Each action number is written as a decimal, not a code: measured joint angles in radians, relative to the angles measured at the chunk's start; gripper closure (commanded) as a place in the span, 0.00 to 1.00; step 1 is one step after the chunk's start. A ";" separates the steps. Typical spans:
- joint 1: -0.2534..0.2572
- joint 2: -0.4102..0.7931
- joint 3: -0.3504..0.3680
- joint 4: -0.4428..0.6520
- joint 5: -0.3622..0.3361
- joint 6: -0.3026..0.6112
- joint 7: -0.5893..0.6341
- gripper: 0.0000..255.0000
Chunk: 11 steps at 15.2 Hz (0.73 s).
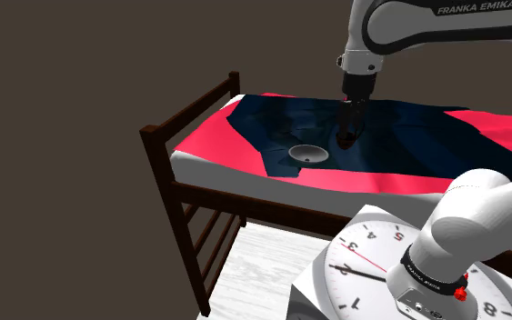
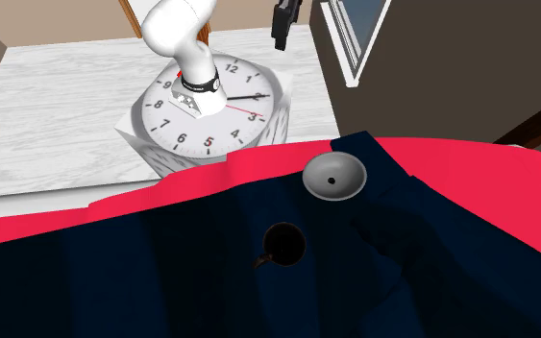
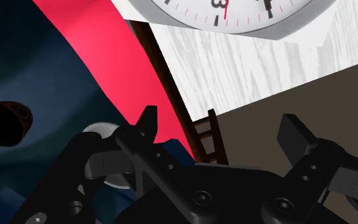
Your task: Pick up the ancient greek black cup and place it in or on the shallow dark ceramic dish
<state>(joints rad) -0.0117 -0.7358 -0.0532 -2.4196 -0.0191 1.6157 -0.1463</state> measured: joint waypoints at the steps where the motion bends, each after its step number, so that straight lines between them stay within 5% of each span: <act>1: 0.000 0.000 0.000 0.000 0.000 0.000 0.000 0.00; 11: -0.073 0.153 -0.078 -0.072 -0.155 0.267 -0.079 0.00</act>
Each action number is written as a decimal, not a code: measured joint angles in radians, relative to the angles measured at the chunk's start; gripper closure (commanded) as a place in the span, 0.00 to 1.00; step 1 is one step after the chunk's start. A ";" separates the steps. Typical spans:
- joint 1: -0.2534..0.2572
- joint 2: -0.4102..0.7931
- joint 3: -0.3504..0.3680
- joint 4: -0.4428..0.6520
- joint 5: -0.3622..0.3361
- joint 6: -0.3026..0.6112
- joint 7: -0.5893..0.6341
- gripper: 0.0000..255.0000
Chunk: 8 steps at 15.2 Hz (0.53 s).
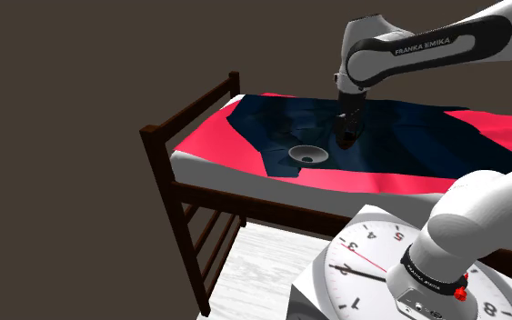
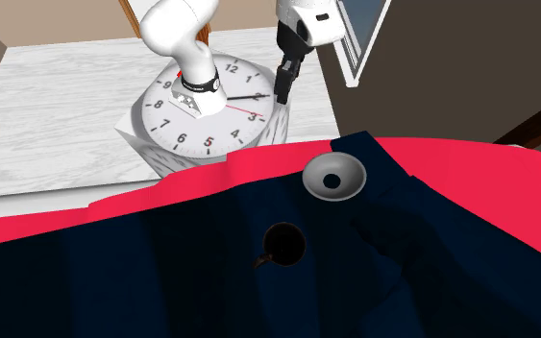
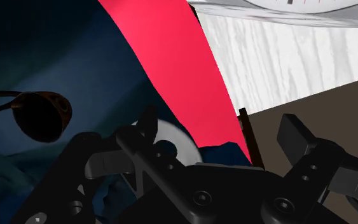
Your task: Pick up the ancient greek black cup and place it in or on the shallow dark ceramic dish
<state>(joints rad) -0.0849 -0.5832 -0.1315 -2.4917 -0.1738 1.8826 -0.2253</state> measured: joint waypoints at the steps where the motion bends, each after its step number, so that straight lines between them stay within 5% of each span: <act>1: -0.010 0.026 -0.012 -0.005 -0.019 0.036 -0.009 0.00; 8: -0.065 0.218 -0.073 0.023 -0.125 0.250 -0.040 0.00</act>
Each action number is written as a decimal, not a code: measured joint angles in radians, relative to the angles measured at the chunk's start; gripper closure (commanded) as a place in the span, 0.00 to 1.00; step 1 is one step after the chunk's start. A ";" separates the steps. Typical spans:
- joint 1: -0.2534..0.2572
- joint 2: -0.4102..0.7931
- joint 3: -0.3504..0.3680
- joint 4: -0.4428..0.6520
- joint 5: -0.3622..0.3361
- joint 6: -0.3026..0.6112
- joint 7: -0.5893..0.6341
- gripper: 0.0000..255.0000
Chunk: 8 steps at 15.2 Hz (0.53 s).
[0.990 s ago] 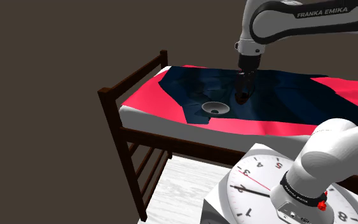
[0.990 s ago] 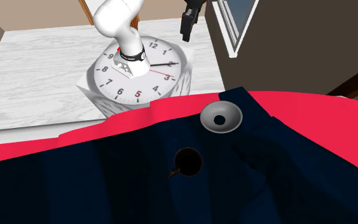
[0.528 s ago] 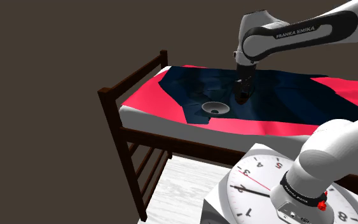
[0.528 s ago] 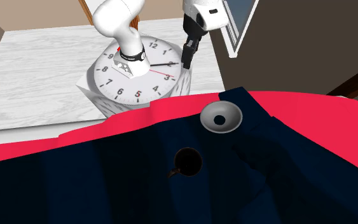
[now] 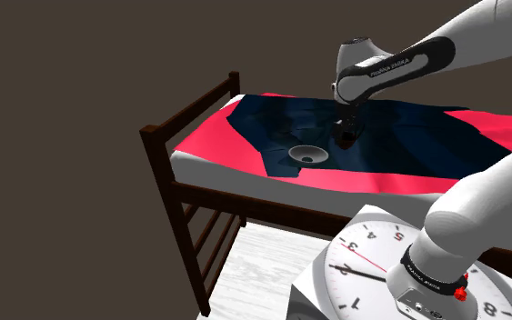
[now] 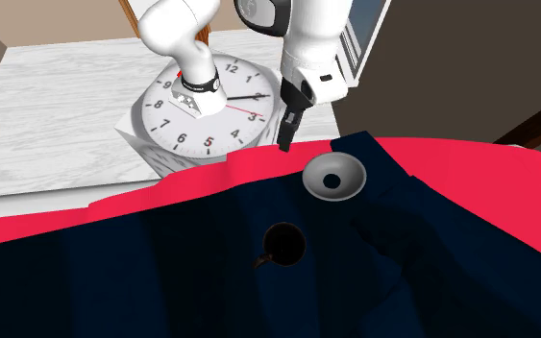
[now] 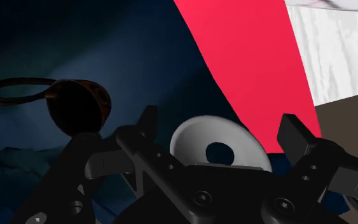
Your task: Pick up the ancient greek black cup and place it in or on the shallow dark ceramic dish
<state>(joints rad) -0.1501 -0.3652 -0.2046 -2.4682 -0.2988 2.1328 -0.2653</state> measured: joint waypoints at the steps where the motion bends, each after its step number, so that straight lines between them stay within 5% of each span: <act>1: -0.009 0.024 -0.009 -0.001 -0.016 0.033 -0.002 0.00; 8: -0.062 0.236 -0.068 0.084 -0.101 0.222 -0.020 0.00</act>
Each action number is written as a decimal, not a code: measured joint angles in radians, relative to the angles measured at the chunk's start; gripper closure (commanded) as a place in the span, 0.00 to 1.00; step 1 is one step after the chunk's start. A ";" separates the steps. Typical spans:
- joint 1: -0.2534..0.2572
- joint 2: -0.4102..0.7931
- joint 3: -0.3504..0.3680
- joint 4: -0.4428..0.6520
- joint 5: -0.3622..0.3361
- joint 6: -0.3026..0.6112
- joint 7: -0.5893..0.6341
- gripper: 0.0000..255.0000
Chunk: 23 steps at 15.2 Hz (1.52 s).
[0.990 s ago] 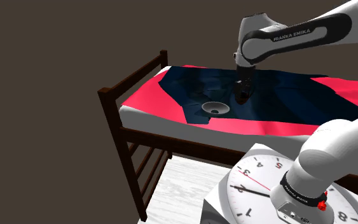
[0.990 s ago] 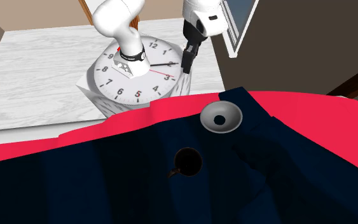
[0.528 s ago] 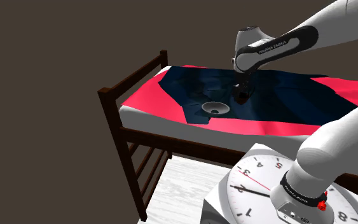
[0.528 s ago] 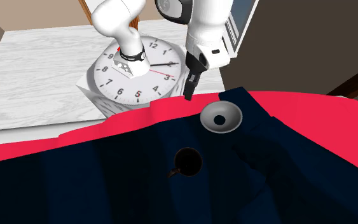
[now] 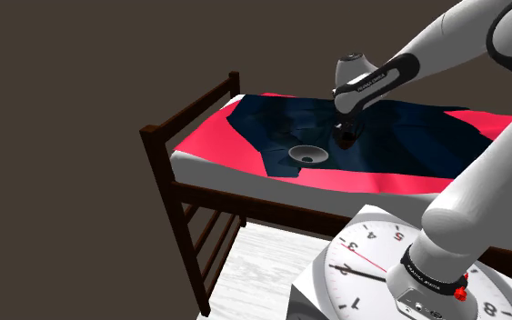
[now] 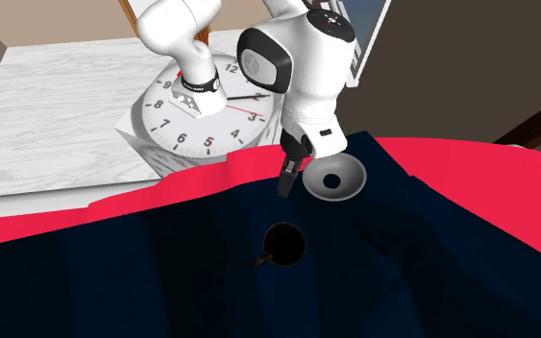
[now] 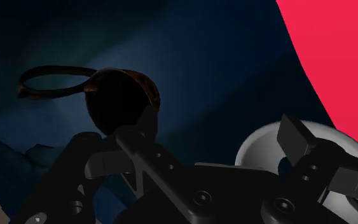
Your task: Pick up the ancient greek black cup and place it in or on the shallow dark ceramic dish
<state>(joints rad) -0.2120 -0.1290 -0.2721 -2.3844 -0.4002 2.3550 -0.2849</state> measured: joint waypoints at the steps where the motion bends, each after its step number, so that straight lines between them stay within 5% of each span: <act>1: -0.008 0.034 -0.009 0.019 -0.008 0.025 -0.005 0.00; 7: -0.043 0.214 -0.045 0.135 -0.031 0.139 -0.025 0.00; 20: -0.061 0.296 -0.055 0.141 -0.031 0.222 -0.026 0.00; 21: -0.061 0.296 -0.055 0.141 -0.031 0.222 -0.026 1.00; 23: -0.061 0.297 -0.055 0.141 -0.031 0.222 -0.026 1.00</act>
<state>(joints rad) -0.2726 0.1675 -0.3270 -2.2431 -0.4309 2.5765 -0.3106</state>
